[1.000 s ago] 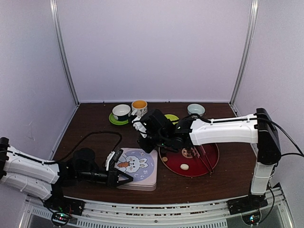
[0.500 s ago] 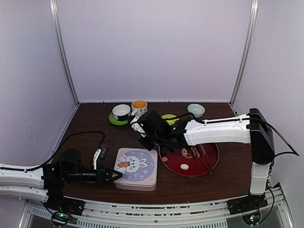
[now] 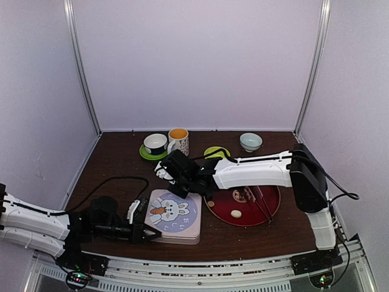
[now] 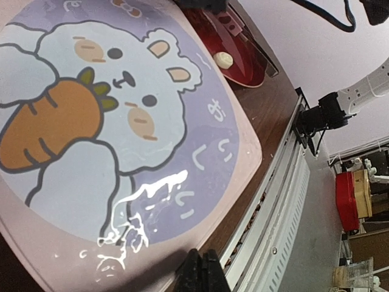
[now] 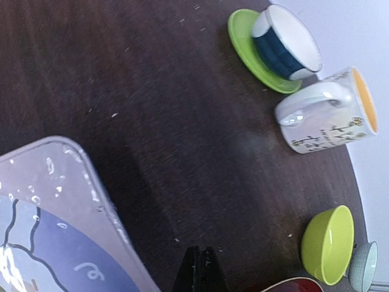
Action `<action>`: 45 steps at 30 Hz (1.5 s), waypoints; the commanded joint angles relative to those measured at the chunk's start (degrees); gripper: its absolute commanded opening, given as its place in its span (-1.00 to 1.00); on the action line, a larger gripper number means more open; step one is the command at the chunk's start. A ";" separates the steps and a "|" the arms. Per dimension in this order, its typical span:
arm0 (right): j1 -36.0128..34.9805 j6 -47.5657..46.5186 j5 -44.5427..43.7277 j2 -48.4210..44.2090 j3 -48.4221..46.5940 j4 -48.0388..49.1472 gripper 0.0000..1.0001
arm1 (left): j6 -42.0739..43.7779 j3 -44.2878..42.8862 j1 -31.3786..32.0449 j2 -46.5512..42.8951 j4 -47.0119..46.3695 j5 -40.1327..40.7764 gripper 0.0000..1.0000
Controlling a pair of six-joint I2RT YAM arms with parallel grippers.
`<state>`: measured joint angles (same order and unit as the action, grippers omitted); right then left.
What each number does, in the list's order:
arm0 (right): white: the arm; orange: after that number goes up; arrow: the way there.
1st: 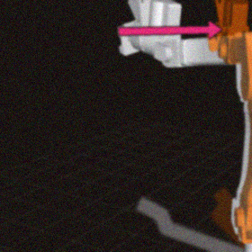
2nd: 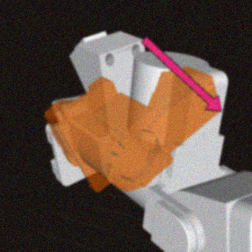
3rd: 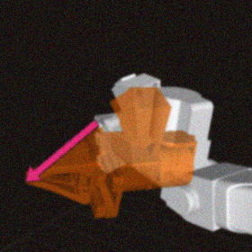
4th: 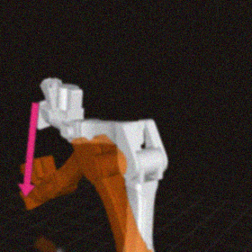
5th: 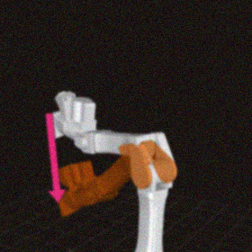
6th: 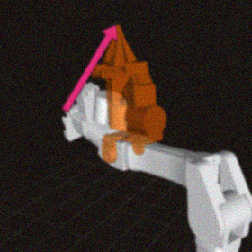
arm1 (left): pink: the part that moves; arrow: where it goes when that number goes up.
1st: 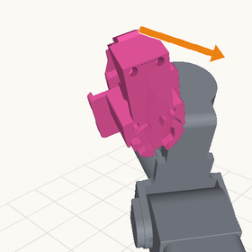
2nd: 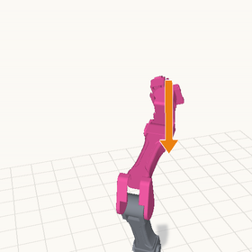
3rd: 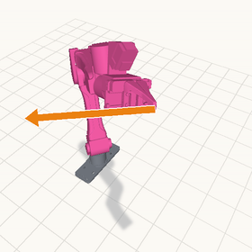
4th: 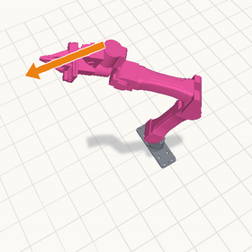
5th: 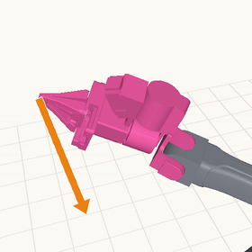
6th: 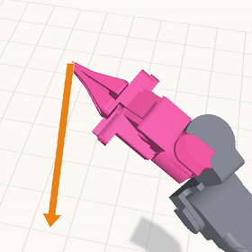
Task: Pack the chocolate
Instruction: Press the box lid onto the packing box, then reset both arms
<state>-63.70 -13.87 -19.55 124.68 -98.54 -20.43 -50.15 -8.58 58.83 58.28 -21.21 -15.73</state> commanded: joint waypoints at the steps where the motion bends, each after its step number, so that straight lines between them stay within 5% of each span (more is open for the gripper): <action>1: -1.13 -4.41 6.68 3.64 -5.62 -11.62 -1.00 | -0.48 -1.09 -0.47 0.84 -2.72 -0.20 -1.00; 6: 0.79 -2.54 12.66 -0.37 -3.85 -9.87 -1.00 | -0.46 -0.48 -0.47 -3.75 1.16 2.89 -1.00; 14: 2.32 1.10 9.54 -5.77 -3.64 -8.26 -1.00 | 0.87 -1.95 -0.56 -8.72 7.17 4.19 -1.00; 20: 2.70 5.34 7.71 -18.54 11.39 2.89 -1.00 | 5.49 -7.19 -2.66 -17.04 24.36 10.96 -1.00; 28: 7.54 13.15 8.46 -39.10 32.79 14.44 -1.00 | 12.68 -14.35 -18.37 -22.01 33.80 10.38 -1.00; 36: 18.90 19.57 12.06 -52.53 48.01 20.08 -0.95 | 21.92 -21.82 -35.95 -12.34 34.37 7.50 -1.00; 42: 27.79 22.40 17.37 -64.19 57.99 22.82 -0.34 | 23.52 -25.51 -45.26 -6.79 33.92 11.63 -0.96; 43: 29.02 22.94 17.42 -65.24 59.03 22.78 -0.10 | 23.85 -26.16 -45.73 -6.03 33.91 12.70 -0.74; 45: 31.17 23.93 16.67 -68.31 60.91 22.45 0.73 | 24.75 -27.41 -46.71 -4.72 33.96 15.01 0.02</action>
<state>-36.12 7.20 -4.54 61.36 -40.42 -0.38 -28.29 -32.51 14.35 51.66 13.85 -5.19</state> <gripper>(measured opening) 0.489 0.195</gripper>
